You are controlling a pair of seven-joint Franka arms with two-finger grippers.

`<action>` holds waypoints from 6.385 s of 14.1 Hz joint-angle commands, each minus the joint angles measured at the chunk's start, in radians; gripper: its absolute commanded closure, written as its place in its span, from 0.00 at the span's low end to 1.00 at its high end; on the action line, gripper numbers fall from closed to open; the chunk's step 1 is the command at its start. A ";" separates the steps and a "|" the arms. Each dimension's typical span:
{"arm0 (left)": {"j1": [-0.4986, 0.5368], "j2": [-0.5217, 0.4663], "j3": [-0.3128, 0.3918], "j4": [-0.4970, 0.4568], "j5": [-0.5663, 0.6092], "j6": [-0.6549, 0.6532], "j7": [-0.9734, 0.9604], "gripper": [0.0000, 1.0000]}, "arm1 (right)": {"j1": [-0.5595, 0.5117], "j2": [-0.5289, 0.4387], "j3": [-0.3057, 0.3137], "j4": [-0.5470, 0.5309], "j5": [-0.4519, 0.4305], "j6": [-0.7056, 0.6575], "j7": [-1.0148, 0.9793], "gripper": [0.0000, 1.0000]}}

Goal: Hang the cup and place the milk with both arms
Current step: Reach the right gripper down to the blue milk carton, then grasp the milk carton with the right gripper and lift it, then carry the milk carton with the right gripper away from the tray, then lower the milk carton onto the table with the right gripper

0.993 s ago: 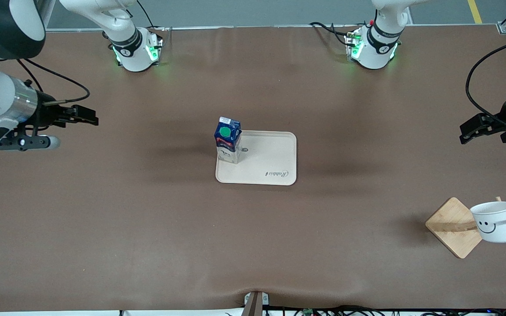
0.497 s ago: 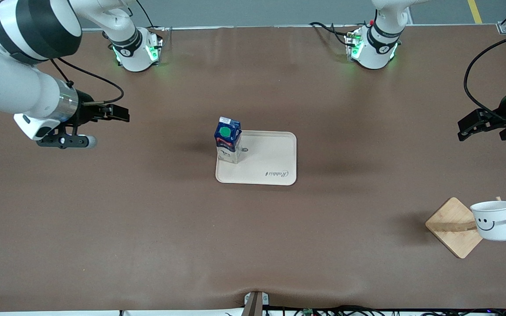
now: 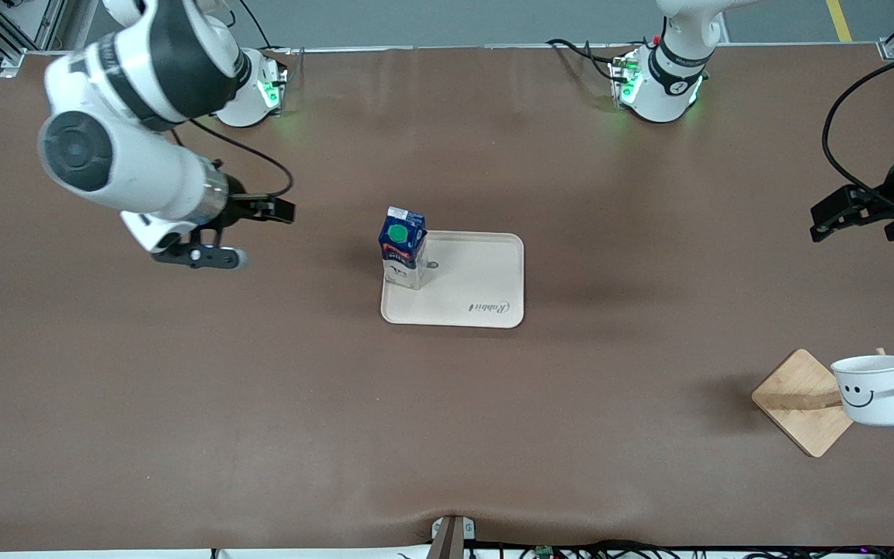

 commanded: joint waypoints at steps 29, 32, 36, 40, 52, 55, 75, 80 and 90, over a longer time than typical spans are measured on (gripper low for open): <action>-0.193 -0.048 0.164 -0.052 -0.029 0.073 0.009 0.00 | 0.344 0.186 -0.013 -0.093 -0.015 0.444 0.473 0.00; -0.192 -0.048 0.164 -0.052 -0.029 0.073 0.011 0.00 | 0.349 0.196 -0.013 -0.093 -0.038 0.465 0.474 0.00; -0.193 -0.048 0.164 -0.052 -0.029 0.073 0.009 0.00 | 0.349 0.196 -0.011 -0.093 -0.081 0.464 0.474 0.00; -0.193 -0.047 0.164 -0.051 -0.029 0.074 0.011 0.00 | 0.352 0.202 -0.011 -0.093 -0.084 0.464 0.476 0.00; -0.192 -0.045 0.164 -0.048 -0.029 0.074 0.009 0.00 | 0.340 0.206 -0.010 -0.053 -0.064 0.457 0.505 1.00; -0.192 -0.045 0.164 -0.048 -0.029 0.074 0.009 0.00 | 0.303 0.206 -0.011 0.010 0.023 0.436 0.497 1.00; -0.192 -0.041 0.164 -0.045 -0.036 0.076 0.007 0.00 | -0.389 -0.122 -0.019 -0.364 -0.173 0.248 -0.347 1.00; -0.192 -0.041 0.164 -0.045 -0.036 0.076 0.006 0.00 | -0.507 -0.094 -0.019 -0.401 -0.211 0.316 -0.622 1.00; -0.192 -0.039 0.164 -0.045 -0.036 0.076 0.006 0.00 | -0.544 -0.070 -0.017 -0.475 -0.210 0.345 -0.612 0.96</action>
